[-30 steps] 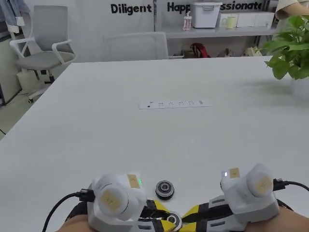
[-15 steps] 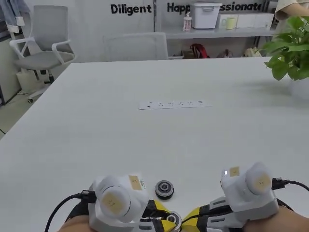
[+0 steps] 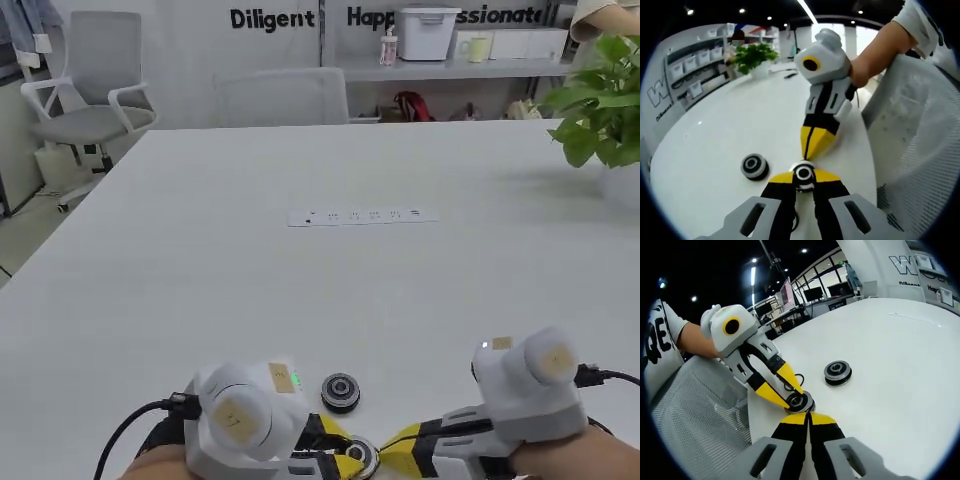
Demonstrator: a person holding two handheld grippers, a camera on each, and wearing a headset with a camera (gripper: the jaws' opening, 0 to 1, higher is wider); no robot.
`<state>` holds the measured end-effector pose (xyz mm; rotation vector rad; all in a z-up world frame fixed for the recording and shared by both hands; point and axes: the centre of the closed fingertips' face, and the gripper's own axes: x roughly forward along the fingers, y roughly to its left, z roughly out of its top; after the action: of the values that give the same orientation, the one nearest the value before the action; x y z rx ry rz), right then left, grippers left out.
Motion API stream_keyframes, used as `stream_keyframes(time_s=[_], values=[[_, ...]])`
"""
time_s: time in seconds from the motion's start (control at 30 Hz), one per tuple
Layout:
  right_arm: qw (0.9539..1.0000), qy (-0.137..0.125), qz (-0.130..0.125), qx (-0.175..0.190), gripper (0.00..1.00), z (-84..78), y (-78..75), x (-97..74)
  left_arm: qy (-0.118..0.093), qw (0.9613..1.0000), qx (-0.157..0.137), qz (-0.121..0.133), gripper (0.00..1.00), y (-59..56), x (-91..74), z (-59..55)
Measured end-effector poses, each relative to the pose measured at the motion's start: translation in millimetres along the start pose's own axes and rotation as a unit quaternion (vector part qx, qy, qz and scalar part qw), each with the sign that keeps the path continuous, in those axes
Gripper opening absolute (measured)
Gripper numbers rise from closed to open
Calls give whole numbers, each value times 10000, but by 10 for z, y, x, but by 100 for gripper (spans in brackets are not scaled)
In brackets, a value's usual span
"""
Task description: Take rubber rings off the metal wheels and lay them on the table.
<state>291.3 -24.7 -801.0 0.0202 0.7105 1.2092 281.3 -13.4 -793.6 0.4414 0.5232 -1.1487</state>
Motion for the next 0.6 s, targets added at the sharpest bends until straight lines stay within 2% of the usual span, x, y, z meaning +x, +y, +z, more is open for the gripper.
stream_keyframes(time_s=[0.07,0.23,0.3,0.6], values=[[9998,-126,38,145,0,51,13,-6,16,10000,10,16,13,1,3,0],[9997,-131,36,184,0,47,23,-5,36,10000,11,45,13,3,9,3],[9999,-97,37,-9,0,59,56,-1,55,10000,26,50,12,2,13,3],[9999,-81,78,-52,0,72,89,9,84,9999,70,95,12,1,14,0]])
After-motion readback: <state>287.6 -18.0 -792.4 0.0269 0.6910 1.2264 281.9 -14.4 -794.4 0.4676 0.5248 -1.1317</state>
